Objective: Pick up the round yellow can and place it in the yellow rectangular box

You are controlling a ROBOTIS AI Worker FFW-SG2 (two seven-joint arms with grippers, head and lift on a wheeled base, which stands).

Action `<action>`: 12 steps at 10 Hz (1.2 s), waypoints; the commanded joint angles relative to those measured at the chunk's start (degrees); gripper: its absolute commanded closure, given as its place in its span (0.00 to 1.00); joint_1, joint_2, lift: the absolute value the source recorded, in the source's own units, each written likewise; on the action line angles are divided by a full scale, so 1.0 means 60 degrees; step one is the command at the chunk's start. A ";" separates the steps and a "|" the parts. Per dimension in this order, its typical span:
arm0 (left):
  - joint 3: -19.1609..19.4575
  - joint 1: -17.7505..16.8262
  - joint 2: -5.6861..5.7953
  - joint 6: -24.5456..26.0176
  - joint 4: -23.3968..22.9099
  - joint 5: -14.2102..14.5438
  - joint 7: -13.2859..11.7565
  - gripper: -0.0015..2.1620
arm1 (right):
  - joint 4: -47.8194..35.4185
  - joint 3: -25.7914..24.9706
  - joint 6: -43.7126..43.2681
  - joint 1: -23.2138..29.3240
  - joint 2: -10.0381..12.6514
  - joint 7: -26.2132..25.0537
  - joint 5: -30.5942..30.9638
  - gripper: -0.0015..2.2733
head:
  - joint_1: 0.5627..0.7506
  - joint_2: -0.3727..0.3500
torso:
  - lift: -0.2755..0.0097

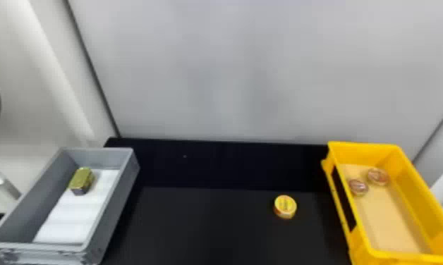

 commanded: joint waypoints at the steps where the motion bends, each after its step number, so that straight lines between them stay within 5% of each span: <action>1: -0.0009 0.0015 0.0008 0.0000 0.0000 0.0000 0.0000 0.06 | -0.0001 0.0017 -0.0001 0.0004 0.0000 0.0000 0.0000 0.05 | 0.53 0.59 | 0.93; 6: -0.0038 0.0059 0.0008 0.0000 0.0015 0.0015 0.0000 0.06 | 0.0087 0.0120 0.0248 0.0048 0.0000 0.0044 -0.0088 0.05 | 0.53 0.59 | 0.93; 9: -0.0053 0.0088 0.0008 0.0000 0.0015 0.0015 0.0000 0.06 | -0.0133 0.0427 0.4015 -0.0509 0.0176 0.0469 -0.1070 0.05 | 0.53 0.59 | 0.93; 12: -0.0155 0.0103 -0.0050 0.0088 0.0044 0.0059 0.0000 0.06 | 0.0263 0.0515 0.7327 -0.0743 0.0776 0.2373 -0.0952 0.06 | 0.53 0.59 | 0.93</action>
